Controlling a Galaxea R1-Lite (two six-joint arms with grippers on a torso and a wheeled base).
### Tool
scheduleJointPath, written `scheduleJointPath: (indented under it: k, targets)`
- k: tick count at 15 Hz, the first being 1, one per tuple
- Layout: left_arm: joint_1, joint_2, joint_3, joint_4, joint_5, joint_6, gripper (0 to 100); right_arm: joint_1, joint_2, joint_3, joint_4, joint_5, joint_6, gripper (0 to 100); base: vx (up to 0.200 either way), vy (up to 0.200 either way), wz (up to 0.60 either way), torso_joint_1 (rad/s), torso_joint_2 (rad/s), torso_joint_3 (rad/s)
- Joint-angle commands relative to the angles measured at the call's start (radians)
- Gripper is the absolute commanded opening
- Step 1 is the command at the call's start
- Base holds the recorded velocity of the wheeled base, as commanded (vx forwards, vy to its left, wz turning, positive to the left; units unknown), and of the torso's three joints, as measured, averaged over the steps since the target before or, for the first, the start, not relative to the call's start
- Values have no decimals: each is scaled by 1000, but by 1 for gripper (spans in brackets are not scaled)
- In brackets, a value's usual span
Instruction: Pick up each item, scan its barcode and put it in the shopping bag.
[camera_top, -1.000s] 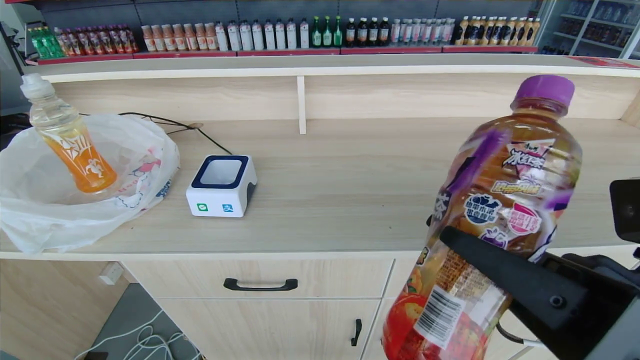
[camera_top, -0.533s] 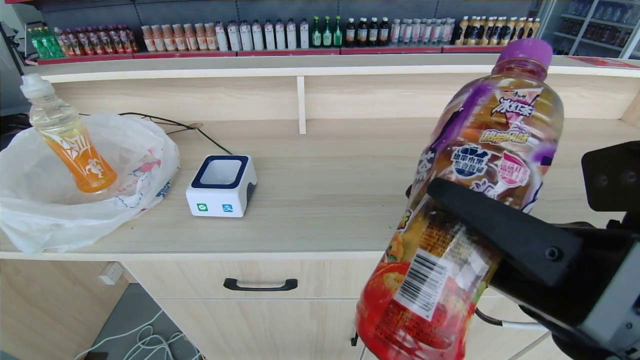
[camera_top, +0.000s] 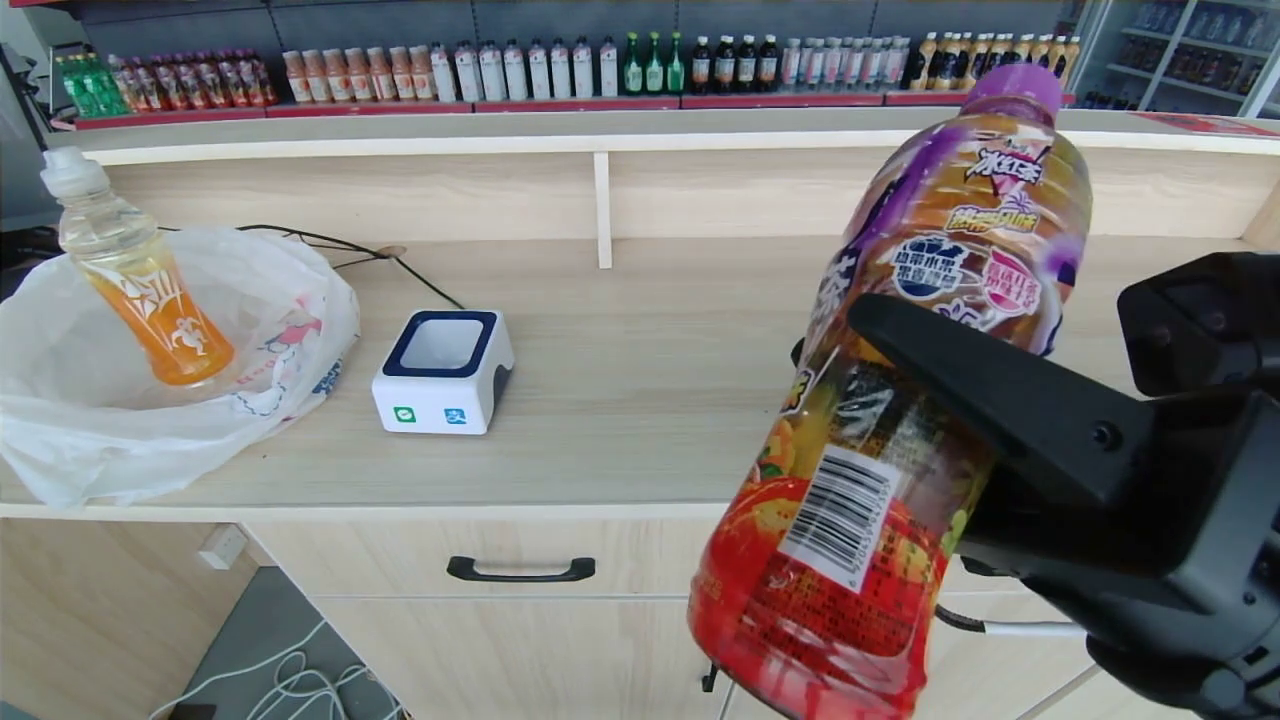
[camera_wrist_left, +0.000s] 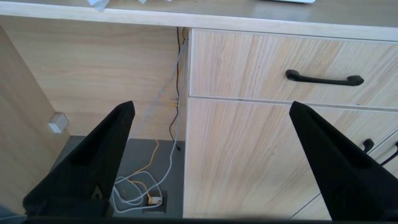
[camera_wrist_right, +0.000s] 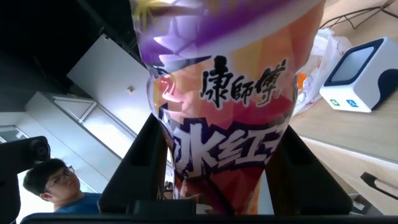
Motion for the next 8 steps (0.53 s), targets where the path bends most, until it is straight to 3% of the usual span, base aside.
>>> scheduleJointPath:
  k: [1, 8]
  targets:
    - [0, 0, 2, 1, 0, 0, 100, 0, 15, -10, -1, 0, 4, 0, 0, 0, 0, 0, 0, 0]
    - [0, 0, 0, -1, 0, 0, 100, -1, 14, -7, -1, 0, 23, 0, 0, 0, 0, 0, 0, 0]
